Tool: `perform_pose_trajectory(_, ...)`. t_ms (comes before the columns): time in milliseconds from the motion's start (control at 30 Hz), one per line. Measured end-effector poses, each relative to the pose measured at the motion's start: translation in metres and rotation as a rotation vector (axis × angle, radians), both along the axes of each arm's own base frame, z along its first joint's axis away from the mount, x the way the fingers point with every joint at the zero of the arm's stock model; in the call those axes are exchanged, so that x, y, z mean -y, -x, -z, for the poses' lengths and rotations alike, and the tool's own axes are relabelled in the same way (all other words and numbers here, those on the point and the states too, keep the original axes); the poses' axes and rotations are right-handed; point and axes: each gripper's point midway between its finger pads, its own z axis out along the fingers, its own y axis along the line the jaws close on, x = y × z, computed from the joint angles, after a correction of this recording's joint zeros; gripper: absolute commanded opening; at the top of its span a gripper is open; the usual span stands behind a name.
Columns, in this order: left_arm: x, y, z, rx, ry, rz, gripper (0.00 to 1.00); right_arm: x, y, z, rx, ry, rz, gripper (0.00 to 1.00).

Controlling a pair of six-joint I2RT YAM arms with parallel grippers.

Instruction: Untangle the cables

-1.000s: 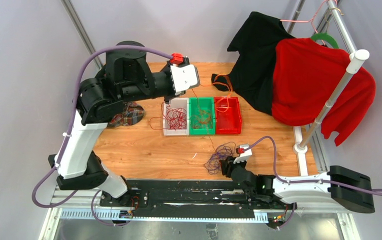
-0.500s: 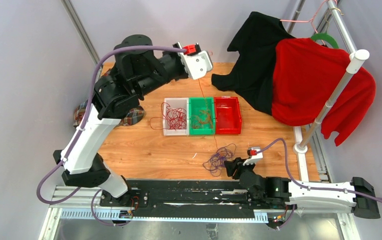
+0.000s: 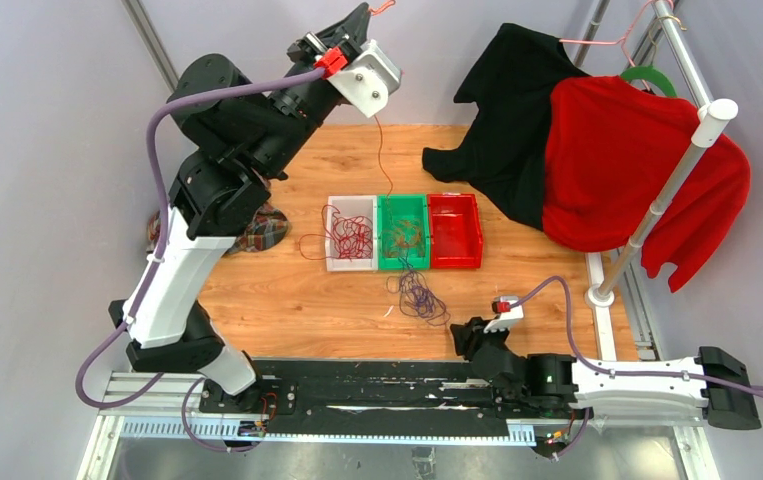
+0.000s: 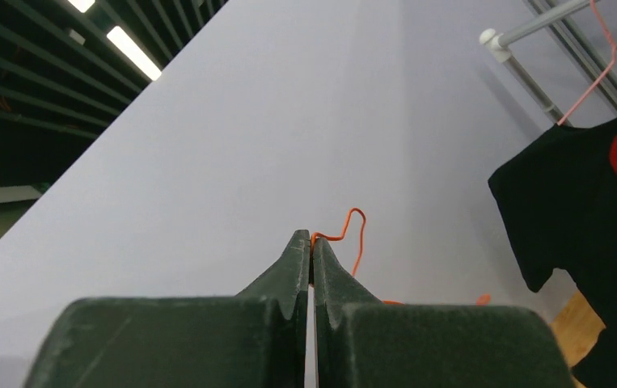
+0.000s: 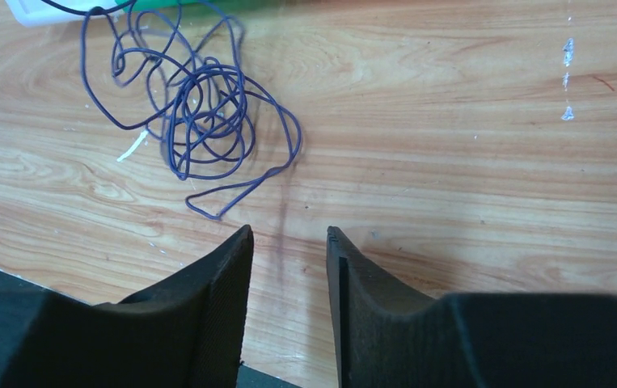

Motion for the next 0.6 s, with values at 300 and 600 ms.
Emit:
perform_pose_trajectory(300, -0.001, 0.006, -0.01, 0.018, 0.033, 0.031, 0.01, -0.001, -0.002, -0.026, 0.065, 0.052, -0.035, 0.72)
perform_pose_trajectory(600, 0.01, 0.016, 0.005, -0.035, -0.005, 0.121, 0.0, -0.05, -0.035, -0.116, 0.305, 0.133, -0.169, 0.74)
